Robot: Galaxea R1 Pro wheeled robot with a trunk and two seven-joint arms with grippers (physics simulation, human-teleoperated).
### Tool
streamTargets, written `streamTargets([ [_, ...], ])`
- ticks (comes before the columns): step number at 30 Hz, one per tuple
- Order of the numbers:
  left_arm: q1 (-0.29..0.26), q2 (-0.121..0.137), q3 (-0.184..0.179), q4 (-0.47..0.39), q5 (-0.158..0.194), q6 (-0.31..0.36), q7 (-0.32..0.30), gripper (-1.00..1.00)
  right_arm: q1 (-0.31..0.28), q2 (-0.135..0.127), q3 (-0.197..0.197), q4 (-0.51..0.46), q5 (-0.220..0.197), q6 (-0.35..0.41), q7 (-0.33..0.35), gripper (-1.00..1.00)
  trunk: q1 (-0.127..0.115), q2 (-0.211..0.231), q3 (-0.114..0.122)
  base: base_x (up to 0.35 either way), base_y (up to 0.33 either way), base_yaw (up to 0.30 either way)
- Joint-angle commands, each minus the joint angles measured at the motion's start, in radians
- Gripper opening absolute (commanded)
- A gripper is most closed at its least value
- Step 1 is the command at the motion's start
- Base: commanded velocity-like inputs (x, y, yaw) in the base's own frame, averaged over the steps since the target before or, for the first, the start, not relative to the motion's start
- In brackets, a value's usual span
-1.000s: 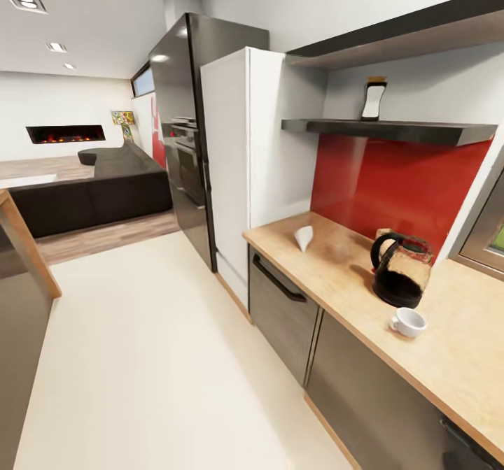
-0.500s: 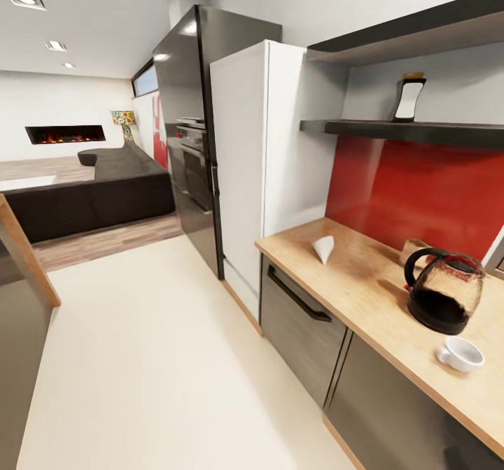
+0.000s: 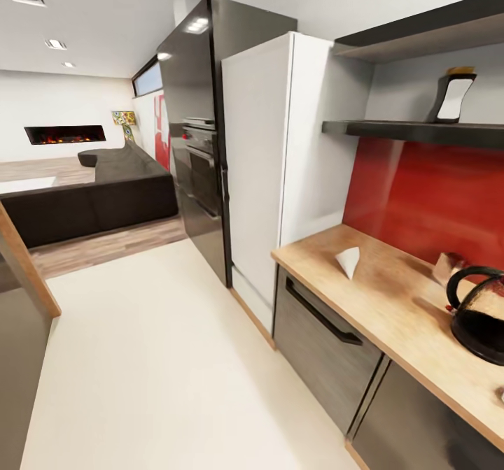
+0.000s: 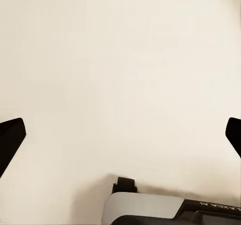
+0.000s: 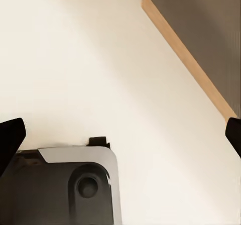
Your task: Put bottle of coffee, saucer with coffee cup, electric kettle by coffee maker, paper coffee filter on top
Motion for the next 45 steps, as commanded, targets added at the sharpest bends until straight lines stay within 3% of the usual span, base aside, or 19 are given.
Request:
streamTargets([
  [1,-0.001,0.000,-0.001,0.001,0.010,-0.003,-0.001,1.00,0.000,0.000,0.000,0.000,-0.008,-0.003,0.001,1.00,0.001,-0.002,-0.002,0.283,0.233,0.000],
  [13,-0.001,0.000,-0.001,0.001,0.010,-0.003,-0.001,1.00,0.000,0.000,0.000,-0.002,-0.010,-0.003,0.002,1.00,0.001,-0.002,-0.002,0.283,0.233,-0.076],
  [45,-0.001,0.001,-0.001,0.001,0.010,-0.003,-0.001,1.00,0.000,0.000,0.000,-0.002,-0.010,-0.003,0.002,1.00,0.001,-0.002,-0.002,0.281,0.235,-0.259],
])
